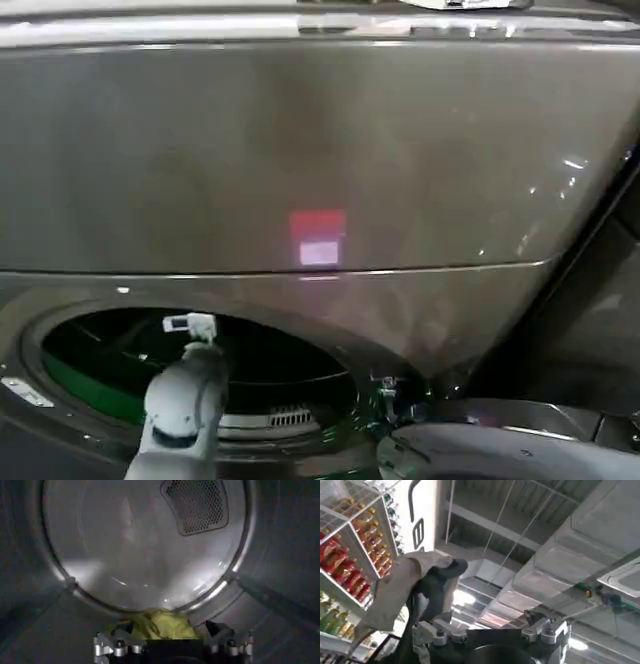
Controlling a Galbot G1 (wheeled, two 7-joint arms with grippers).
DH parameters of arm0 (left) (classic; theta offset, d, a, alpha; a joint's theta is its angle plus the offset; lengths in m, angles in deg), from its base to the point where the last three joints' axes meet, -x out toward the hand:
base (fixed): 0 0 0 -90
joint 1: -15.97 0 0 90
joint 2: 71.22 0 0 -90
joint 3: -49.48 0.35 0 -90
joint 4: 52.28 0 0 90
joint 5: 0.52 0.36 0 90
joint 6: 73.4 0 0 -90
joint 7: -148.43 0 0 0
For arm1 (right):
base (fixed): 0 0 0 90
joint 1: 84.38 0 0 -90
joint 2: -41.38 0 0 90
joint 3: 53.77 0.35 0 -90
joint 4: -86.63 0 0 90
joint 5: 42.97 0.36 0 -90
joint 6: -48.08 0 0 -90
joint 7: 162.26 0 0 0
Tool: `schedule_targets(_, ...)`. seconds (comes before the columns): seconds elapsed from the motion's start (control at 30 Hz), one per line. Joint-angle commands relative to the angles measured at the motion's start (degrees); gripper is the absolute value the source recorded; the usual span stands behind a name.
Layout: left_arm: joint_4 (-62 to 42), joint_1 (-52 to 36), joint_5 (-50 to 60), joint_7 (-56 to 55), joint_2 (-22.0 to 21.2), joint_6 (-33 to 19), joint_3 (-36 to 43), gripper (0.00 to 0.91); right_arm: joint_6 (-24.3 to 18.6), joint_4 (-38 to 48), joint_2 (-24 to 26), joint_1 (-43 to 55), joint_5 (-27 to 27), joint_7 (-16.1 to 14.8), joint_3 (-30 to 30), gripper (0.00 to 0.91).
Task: Grasp the clothes from the dryer.
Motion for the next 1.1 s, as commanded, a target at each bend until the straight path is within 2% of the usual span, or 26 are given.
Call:
schedule_targets(0.03,-17.26,-10.92,4.63,-0.61,-2.21,-6.67,-0.60,0.907,0.04,-0.29,-0.01,0.12,-0.04,-0.08,-0.21,0.907)
schedule_targets(0.33,-33.66,-19.62,5.32,-0.76,-3.10,-9.22,-1.51,0.907,0.14,-0.66,-0.05,-0.05,0.05,-0.05,-0.12,0.907)
schedule_targets(0.43,-38.21,-22.38,7.16,4.33,-3.10,-11.14,-1.91,0.907,0.07,-0.51,0.03,-0.18,0.09,-0.06,-0.07,0.907)
schedule_targets(0.8,-45.26,-26.28,10.95,5.70,-3.10,-10.31,-2.58,0.907,0.03,-0.31,0.32,-0.05,0.11,-0.06,-0.29,0.907)
schedule_targets(0.93,-47.94,-27.63,21.54,11.44,-3.10,-8.94,-2.48,0.907,0.12,-0.31,0.50,-0.08,0.19,-0.06,-0.24,0.907)
schedule_targets(1.0,-50.64,-29.98,33.23,19.36,-3.10,-7.57,-2.50,0.907,0.03,-0.23,0.64,-0.31,0.12,-0.11,-0.34,0.907)
schedule_targets(1.1,-49.01,-30.42,50.03,30.64,-2.50,-11.91,-2.11,0.907,0.23,-0.40,0.88,-0.26,0.16,-0.09,-0.54,0.907)
